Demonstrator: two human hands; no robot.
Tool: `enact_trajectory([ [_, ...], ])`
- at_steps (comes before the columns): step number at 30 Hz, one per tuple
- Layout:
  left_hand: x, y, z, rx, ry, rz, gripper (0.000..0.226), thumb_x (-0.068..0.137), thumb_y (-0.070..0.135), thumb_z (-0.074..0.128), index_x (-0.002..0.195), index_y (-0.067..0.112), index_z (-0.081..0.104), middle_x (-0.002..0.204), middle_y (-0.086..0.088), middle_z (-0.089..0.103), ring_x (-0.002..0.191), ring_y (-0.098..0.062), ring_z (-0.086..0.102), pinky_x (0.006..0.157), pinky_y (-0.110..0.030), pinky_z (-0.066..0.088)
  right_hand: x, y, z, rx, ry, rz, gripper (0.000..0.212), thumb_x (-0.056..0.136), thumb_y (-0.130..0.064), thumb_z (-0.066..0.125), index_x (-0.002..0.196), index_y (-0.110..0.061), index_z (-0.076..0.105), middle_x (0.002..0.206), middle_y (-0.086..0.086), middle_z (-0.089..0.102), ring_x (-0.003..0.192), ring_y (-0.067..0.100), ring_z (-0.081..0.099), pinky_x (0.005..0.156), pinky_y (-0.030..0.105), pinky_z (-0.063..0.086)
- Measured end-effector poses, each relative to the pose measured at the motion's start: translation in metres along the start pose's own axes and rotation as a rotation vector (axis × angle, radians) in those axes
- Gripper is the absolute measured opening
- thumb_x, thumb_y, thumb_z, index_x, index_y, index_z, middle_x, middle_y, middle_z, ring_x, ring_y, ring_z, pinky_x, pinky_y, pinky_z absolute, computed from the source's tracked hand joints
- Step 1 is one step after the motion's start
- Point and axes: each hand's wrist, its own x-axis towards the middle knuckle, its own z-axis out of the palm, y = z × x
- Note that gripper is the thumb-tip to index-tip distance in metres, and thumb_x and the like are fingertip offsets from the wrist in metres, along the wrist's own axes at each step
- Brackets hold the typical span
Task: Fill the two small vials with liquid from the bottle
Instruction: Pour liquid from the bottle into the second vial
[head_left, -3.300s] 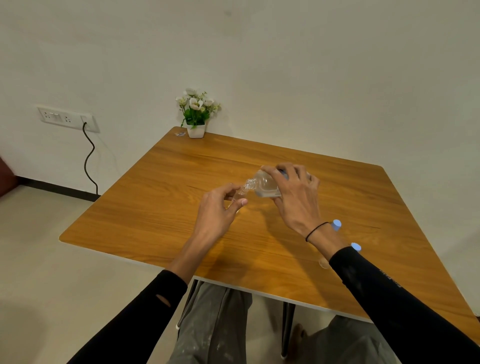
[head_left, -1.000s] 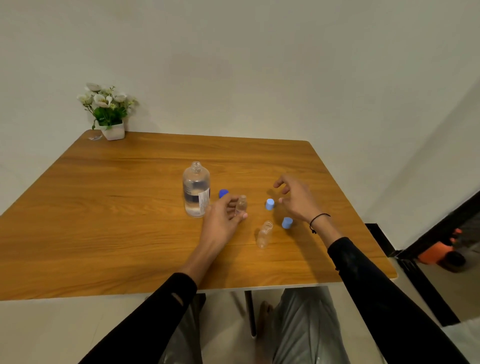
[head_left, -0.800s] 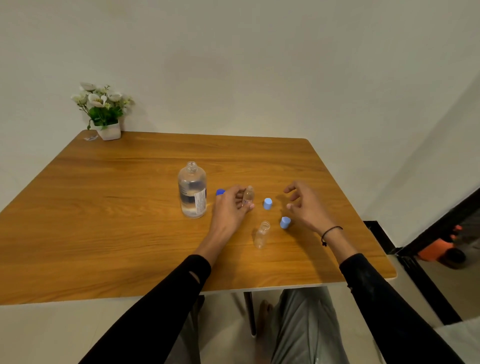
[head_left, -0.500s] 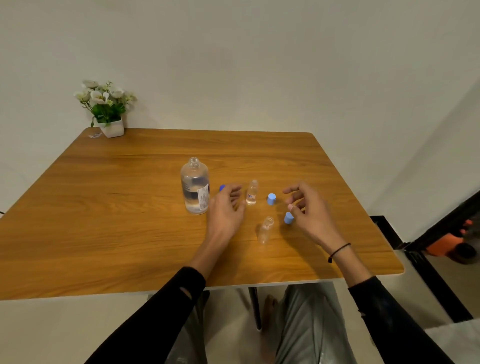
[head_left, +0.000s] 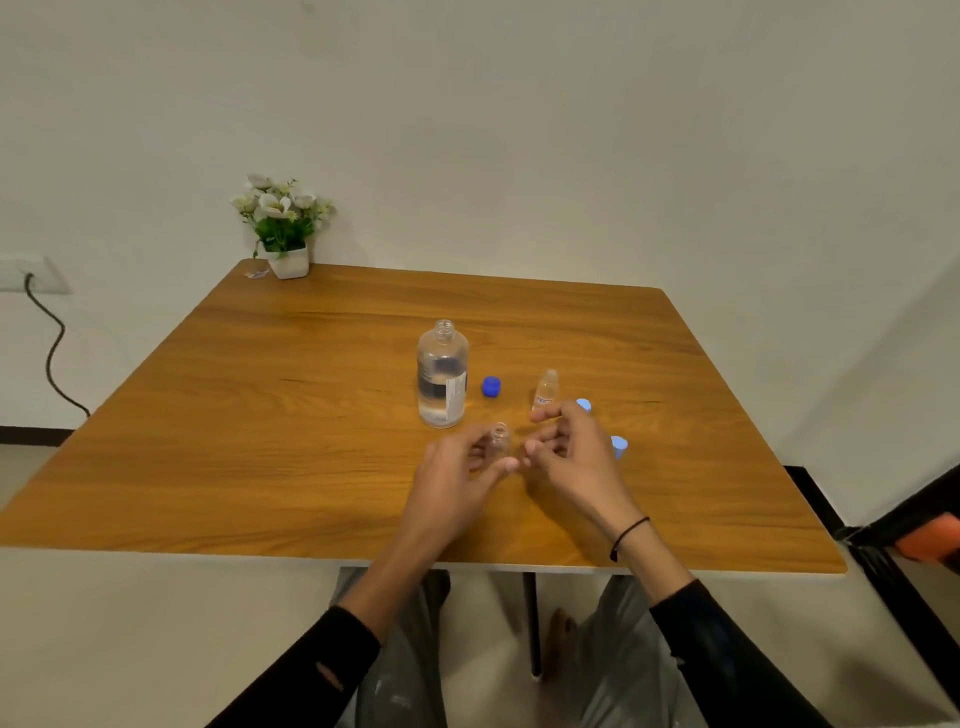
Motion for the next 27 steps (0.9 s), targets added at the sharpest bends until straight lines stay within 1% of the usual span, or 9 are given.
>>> enact_trajectory([
  [2,-0.005,-0.006,-0.028,0.001,0.080,-0.023,0.046,0.089,0.032,0.083,0.132,0.023,0.071,0.119,0.012,0.076,0.109,0.001,0.070,0.096,-0.029,0.062,0.012,-0.012,0.021,0.024,0.038,-0.038,0.040,0.092,-0.014,0.078,0.124,-0.023,0.056,0.109,0.000,0.069,0.098,0.010,0.070,0.084,0.029,0.061],
  [4,-0.009,-0.008,-0.054,-0.011,0.173,-0.027,0.040,0.088,0.033,0.083,0.125,0.026,0.071,0.110,0.012,0.076,0.099,0.006,0.071,0.087,-0.021,0.063,0.025,-0.022,0.048,0.002,0.037,-0.078,0.069,0.086,-0.026,0.086,0.142,-0.026,0.044,0.130,-0.005,0.059,0.117,0.009,0.060,0.089,0.020,0.053],
  [5,-0.010,-0.009,-0.064,-0.015,0.215,-0.025,0.042,0.087,0.034,0.084,0.126,0.031,0.068,0.107,0.014,0.075,0.095,0.009,0.070,0.082,-0.016,0.061,0.030,-0.027,0.061,-0.005,0.029,-0.093,0.083,0.083,-0.031,0.088,0.149,-0.029,0.036,0.139,-0.005,0.052,0.125,0.009,0.053,0.095,0.021,0.048],
  [7,-0.009,-0.013,-0.082,-0.006,0.281,-0.011,0.049,0.085,0.038,0.084,0.130,0.032,0.066,0.103,0.017,0.073,0.094,0.013,0.068,0.076,-0.010,0.058,0.042,-0.036,0.086,-0.019,0.030,-0.141,0.097,0.081,-0.037,0.088,0.155,-0.032,0.025,0.153,-0.004,0.044,0.136,0.013,0.043,0.106,0.031,0.043],
  [12,0.009,-0.031,-0.104,0.130,0.350,-0.021,0.051,0.090,0.042,0.080,0.133,0.018,0.070,0.109,0.007,0.077,0.101,-0.002,0.069,0.084,-0.026,0.063,0.064,-0.048,0.116,-0.034,0.142,-0.163,0.088,0.086,-0.035,0.085,0.155,-0.024,0.032,0.153,-0.001,0.048,0.136,0.023,0.051,0.099,0.029,0.042],
  [17,0.022,-0.029,-0.102,0.156,0.345,0.030,0.042,0.091,0.033,0.082,0.129,0.019,0.072,0.098,0.009,0.076,0.092,-0.001,0.067,0.072,-0.001,0.047,0.059,-0.036,0.114,-0.144,0.116,-0.328,0.079,0.089,-0.029,0.082,0.154,-0.032,0.037,0.150,-0.005,0.048,0.133,0.017,0.045,0.102,0.036,0.046],
  [20,0.026,-0.029,-0.098,0.149,0.334,0.055,0.036,0.090,0.030,0.083,0.124,0.021,0.074,0.091,0.012,0.075,0.088,0.001,0.067,0.072,-0.001,0.045,0.058,-0.033,0.106,-0.248,0.129,-0.373,0.079,0.091,-0.025,0.080,0.156,-0.037,0.036,0.146,-0.004,0.048,0.130,0.018,0.042,0.098,0.037,0.047],
  [24,0.031,-0.030,-0.095,0.161,0.326,0.072,0.025,0.089,0.030,0.084,0.112,0.025,0.074,0.084,0.017,0.072,0.084,0.005,0.066,0.071,-0.002,0.044,0.064,-0.034,0.094,-0.409,0.155,-0.440,0.086,0.087,-0.018,0.081,0.155,-0.040,0.034,0.145,-0.004,0.049,0.127,0.022,0.044,0.092,0.049,0.053],
  [27,0.032,-0.027,-0.095,0.156,0.326,0.078,0.021,0.089,0.028,0.084,0.107,0.029,0.073,0.084,0.018,0.071,0.084,0.006,0.065,0.070,-0.001,0.043,0.066,-0.038,0.088,-0.522,0.166,-0.472,0.086,0.086,-0.019,0.082,0.155,-0.041,0.035,0.146,-0.005,0.048,0.128,0.023,0.045,0.088,0.049,0.052],
])
